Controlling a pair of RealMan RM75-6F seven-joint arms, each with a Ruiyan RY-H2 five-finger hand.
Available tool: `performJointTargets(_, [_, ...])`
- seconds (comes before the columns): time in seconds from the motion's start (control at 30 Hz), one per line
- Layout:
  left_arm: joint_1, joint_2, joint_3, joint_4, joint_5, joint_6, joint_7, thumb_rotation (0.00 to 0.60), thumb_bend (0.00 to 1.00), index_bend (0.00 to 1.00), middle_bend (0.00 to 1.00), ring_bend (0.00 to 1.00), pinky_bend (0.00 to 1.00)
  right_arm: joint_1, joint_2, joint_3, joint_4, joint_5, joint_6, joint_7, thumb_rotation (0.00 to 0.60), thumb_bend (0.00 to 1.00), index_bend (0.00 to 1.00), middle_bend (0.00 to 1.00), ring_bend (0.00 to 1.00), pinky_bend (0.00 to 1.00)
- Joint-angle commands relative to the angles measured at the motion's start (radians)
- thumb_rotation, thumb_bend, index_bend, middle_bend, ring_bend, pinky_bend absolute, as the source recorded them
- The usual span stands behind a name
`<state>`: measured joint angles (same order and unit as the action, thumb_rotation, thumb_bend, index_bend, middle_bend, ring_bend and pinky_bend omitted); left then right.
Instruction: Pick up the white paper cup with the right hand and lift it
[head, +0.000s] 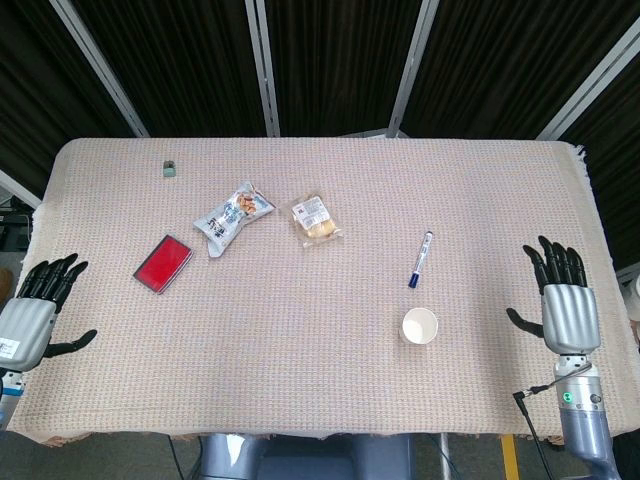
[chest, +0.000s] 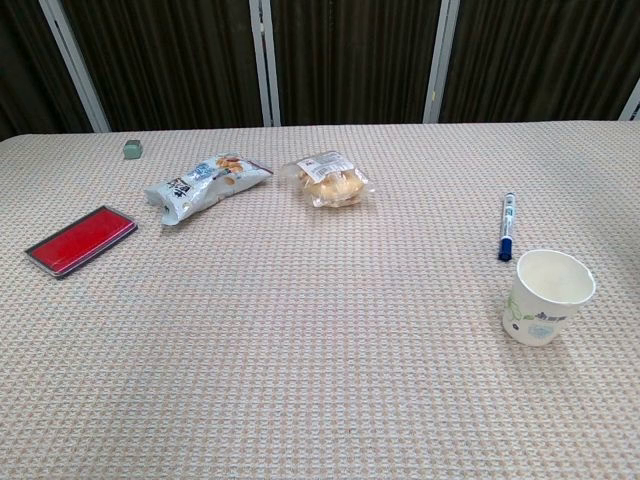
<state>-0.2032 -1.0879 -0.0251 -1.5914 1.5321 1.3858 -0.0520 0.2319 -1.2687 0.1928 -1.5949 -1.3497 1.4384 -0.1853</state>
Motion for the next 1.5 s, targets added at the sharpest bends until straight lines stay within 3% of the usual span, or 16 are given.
performJointTargets(0.03, [0.000,0.000,0.000,0.000,0.000,0.000,0.000,0.600,0.13,0.00,0.00,0.00,0.00,0.000,0.002,-0.001,-0.002,0.002,-0.002,-0.003,0.600,0.03,0.07,0.00,0.00,0.00])
performJointTargets(0.63, [-0.006,0.001,-0.003,0.001,-0.004,-0.010,-0.001,0.600,0.13,0.00,0.00,0.00,0.00,-0.002,0.047,-0.004,-0.092,0.008,-0.017,-0.028,0.600,0.04,0.04,0.00,0.00,0.00])
performJointTargets(0.8, [-0.007,0.001,-0.002,0.000,-0.004,-0.011,0.000,0.600,0.13,0.00,0.00,0.00,0.00,-0.005,0.095,-0.017,-0.190,0.003,-0.038,-0.024,0.600,0.04,0.04,0.00,0.00,0.00])
performJointTargets(1.1, [-0.005,-0.001,-0.002,-0.002,-0.004,-0.007,0.008,0.600,0.14,0.00,0.00,0.00,0.00,0.033,0.267,-0.081,-0.483,0.027,-0.227,-0.022,0.600,0.00,0.04,0.00,0.00,0.00])
performJointTargets(1.5, [-0.004,0.000,0.000,-0.002,-0.003,-0.005,0.007,0.600,0.13,0.00,0.00,0.00,0.00,0.162,0.179,-0.087,-0.481,0.273,-0.381,-0.188,0.600,0.00,0.07,0.00,0.00,0.00])
